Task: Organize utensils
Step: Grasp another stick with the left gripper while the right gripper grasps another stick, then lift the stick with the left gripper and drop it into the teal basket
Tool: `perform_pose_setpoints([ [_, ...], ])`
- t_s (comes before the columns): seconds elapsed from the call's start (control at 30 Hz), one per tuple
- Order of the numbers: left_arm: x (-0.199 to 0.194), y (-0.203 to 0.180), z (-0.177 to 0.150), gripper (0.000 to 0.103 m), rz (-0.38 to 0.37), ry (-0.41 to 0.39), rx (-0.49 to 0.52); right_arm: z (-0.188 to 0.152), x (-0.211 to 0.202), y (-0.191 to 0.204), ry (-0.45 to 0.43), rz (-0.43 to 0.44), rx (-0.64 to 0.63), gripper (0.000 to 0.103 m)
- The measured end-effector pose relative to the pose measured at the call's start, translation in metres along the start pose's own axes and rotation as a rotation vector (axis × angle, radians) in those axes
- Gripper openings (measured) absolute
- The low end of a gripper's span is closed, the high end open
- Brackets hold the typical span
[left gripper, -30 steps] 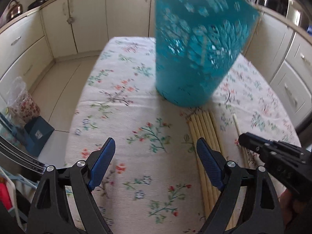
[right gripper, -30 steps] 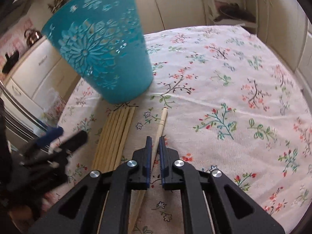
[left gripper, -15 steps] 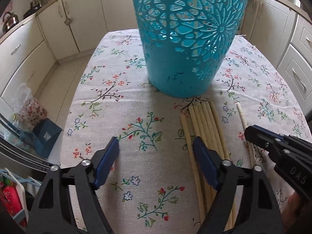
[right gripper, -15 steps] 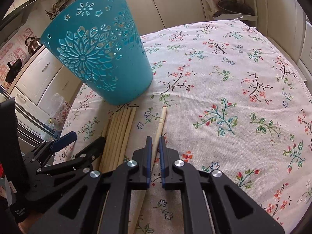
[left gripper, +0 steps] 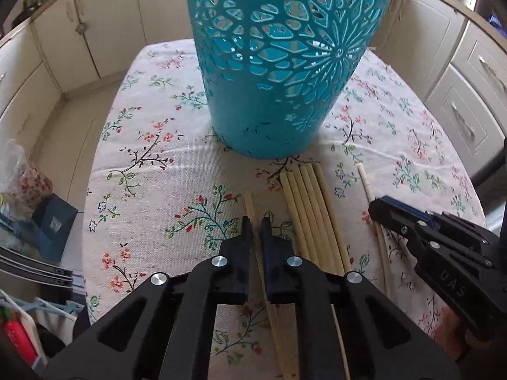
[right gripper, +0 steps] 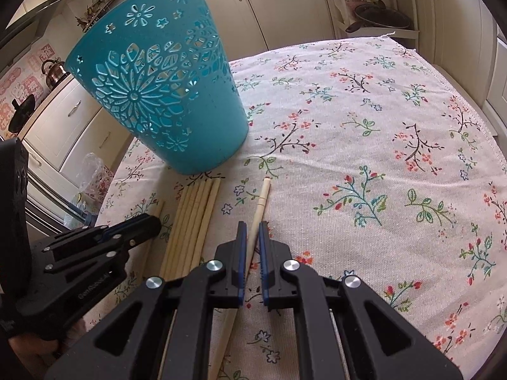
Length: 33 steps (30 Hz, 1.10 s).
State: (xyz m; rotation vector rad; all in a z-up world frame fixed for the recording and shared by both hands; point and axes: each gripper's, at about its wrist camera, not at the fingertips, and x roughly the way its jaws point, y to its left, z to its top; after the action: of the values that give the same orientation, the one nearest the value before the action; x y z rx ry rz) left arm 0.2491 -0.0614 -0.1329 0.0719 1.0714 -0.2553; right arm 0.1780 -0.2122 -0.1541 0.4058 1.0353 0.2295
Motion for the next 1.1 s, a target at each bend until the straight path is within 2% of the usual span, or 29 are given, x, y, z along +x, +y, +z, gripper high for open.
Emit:
perform_pose_setpoints([
  [0.13, 0.002, -0.006, 0.001, 0.006, 0.03, -0.008, 0.054, 0.0, 0.001, 0.001, -0.013, -0.008, -0.015, 0.008],
  [0.23, -0.003, 0.001, -0.004, 0.004, -0.017, -0.019, 0.02, 0.0, 0.002, 0.001, -0.023, -0.007, -0.02, 0.008],
  [0.33, -0.022, 0.013, -0.012, 0.004, -0.069, -0.069, -0.009, -0.001, 0.002, 0.0, -0.03, -0.002, -0.014, 0.008],
  [0.53, -0.098, 0.047, -0.014, 0.004, -0.31, -0.21, -0.063, -0.001, 0.001, -0.003, -0.036, 0.009, 0.001, 0.008],
  [0.6, -0.127, 0.056, -0.002, 0.004, -0.376, -0.278, -0.093, -0.001, 0.001, -0.004, -0.036, 0.009, 0.006, 0.009],
  [0.7, -0.165, 0.058, 0.026, 0.004, -0.434, -0.398, -0.116, -0.001, 0.0, -0.005, -0.038, 0.007, 0.005, 0.009],
  [0.83, -0.197, 0.045, 0.078, 0.004, -0.421, -0.577, -0.122, 0.0, 0.001, -0.006, -0.037, 0.015, 0.011, 0.009],
  [1.0, -0.21, 0.03, 0.131, 0.004, -0.284, -0.788, -0.168, 0.001, 0.001, -0.011, -0.038, 0.032, 0.022, 0.009],
  [1.1, -0.203, 0.03, 0.153, 0.004, -0.218, -0.856, -0.207, 0.003, 0.001, -0.014, -0.037, 0.043, 0.031, 0.009],
])
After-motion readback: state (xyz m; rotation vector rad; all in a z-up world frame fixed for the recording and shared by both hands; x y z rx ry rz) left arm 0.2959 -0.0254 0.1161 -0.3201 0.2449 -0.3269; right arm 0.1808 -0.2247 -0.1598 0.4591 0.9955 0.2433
